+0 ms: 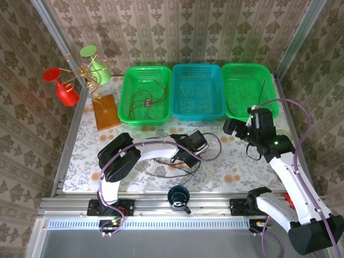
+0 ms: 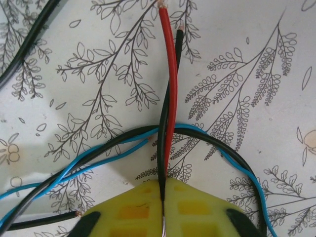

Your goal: Untangle the cables

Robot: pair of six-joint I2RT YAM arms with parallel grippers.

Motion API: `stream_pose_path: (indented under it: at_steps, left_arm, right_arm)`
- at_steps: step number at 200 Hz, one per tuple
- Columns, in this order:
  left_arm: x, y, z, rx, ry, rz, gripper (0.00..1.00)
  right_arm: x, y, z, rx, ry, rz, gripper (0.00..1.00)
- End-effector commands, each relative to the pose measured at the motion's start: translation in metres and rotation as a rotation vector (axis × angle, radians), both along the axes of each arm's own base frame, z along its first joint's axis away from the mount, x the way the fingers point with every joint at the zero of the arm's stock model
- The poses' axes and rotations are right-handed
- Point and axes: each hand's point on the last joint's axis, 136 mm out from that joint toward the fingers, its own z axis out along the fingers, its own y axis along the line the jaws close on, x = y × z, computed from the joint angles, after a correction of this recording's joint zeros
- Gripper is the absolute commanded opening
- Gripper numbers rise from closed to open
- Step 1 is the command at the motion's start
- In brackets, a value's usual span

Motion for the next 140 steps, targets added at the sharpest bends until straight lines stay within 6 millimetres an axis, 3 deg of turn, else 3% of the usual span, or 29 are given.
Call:
stream_pose_path:
  at_steps: [1, 88, 101, 114, 140]
  left_arm:
    - [-0.009, -0.003, 0.004, -0.011, 0.011, -0.031, 0.0]
    - [0.025, 0.023, 0.093, -0.173, -0.032, 0.033, 0.0]
    - [0.029, 0.022, 0.114, -0.253, -0.029, 0.051, 0.0]
    - [0.035, 0.021, 0.135, -0.338, -0.016, 0.079, 0.0]
    - [0.048, 0.022, 0.173, -0.477, -0.028, 0.111, 0.0]
  right_arm:
    - [-0.001, -0.003, 0.002, -0.001, -0.015, -0.007, 1.0]
    - [0.0, 0.002, 0.005, 0.055, -0.032, 0.004, 1.0]
    - [0.001, 0.011, 0.008, 0.087, -0.053, 0.054, 1.0]
    - [0.002, 0.026, 0.012, 0.148, -0.078, 0.125, 0.91]
    - [0.008, 0.056, 0.025, 0.336, -0.123, 0.215, 0.84]
